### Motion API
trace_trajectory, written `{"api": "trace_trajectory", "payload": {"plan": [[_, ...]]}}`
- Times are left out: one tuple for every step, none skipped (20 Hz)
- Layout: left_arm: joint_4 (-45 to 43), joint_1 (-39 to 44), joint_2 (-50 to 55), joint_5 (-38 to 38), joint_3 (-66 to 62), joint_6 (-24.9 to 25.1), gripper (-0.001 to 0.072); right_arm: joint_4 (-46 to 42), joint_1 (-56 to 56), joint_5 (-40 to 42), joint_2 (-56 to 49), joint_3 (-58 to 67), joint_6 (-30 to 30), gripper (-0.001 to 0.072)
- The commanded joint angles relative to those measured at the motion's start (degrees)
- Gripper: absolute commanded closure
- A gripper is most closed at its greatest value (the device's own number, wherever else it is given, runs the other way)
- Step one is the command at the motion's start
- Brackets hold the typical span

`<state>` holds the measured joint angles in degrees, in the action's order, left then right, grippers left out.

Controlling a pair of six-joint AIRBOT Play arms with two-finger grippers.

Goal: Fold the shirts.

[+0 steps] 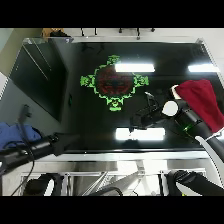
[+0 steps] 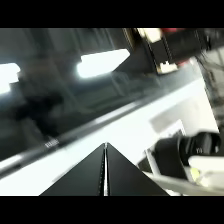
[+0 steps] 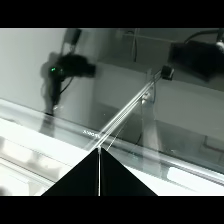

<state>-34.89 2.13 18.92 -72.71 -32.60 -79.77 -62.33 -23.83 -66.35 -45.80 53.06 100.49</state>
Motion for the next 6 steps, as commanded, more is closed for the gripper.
{"api": "trace_trajectory", "payload": {"plan": [[-0.1, 10.5, -3.1, 9.2, 6.1, -1.9, 0.0698, 0.3, -1.7, 1.6, 0.1, -1.1, 0.2, 0.0692], [-0.1, 12.5, -3.3, 10.6, 6.3, -1.9, 0.0697, 0.3, -1.7, 1.7, 0.1, -1.1, 0.2, 0.0692], [-0.2, 14.3, -3.1, 11.4, 6.2, -1.9, 0.0697, 0.3, -1.7, 1.6, 0.1, -1.1, 0.2, 0.0692], [-0.1, 15.6, -2.4, 11.5, 6.2, -1.9, 0.0697, 0.3, -1.7, 1.6, 0.1, -1.1, 0.2, 0.0693], [-0.1, 16.7, -1.2, 11.1, 6.2, -1.9, 0.0697, 0.3, -1.7, 1.6, 0.1, -1.1, 0.2, 0.0692], [0.0, 17.8, 0.3, 10.6, 6.2, -2.0, 0.0697, 0.3, -1.7, 1.6, 0.1, -1.1, 0.2, 0.0692]]}}
